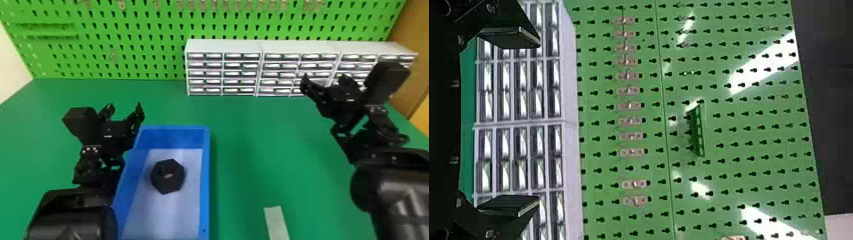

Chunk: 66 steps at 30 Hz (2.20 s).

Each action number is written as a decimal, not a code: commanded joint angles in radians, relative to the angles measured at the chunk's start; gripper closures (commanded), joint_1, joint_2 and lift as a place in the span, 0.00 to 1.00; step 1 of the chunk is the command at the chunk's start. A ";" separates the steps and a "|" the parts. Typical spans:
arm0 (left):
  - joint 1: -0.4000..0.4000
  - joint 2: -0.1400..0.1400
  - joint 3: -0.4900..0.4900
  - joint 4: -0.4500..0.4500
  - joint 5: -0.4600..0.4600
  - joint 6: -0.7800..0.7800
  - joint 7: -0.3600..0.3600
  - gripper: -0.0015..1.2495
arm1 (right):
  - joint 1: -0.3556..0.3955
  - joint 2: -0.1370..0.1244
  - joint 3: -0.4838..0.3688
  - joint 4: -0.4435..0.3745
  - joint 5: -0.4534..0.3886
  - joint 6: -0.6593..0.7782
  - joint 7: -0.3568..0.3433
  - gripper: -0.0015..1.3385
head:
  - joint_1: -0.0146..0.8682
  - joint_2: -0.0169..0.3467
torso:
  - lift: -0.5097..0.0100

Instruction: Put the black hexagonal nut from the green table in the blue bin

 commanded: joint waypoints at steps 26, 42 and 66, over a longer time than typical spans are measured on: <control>0.003 -0.003 -0.014 0.000 0.005 0.000 0.000 0.41 | 0.271 -0.004 0.001 -0.101 0.082 -0.181 -0.146 0.16 | 0.79 0.19 | 0.79; 0.015 -0.003 -0.005 -0.002 0.012 0.000 0.000 0.41 | 0.392 0.034 0.013 -0.147 0.083 -0.202 -0.156 0.16 | 0.79 0.19 | 0.79; 0.012 -0.003 -0.006 -0.006 0.014 0.000 -0.002 0.41 | 0.391 0.020 0.033 -0.158 0.089 -0.195 -0.158 0.16 | 0.79 0.19 | 0.79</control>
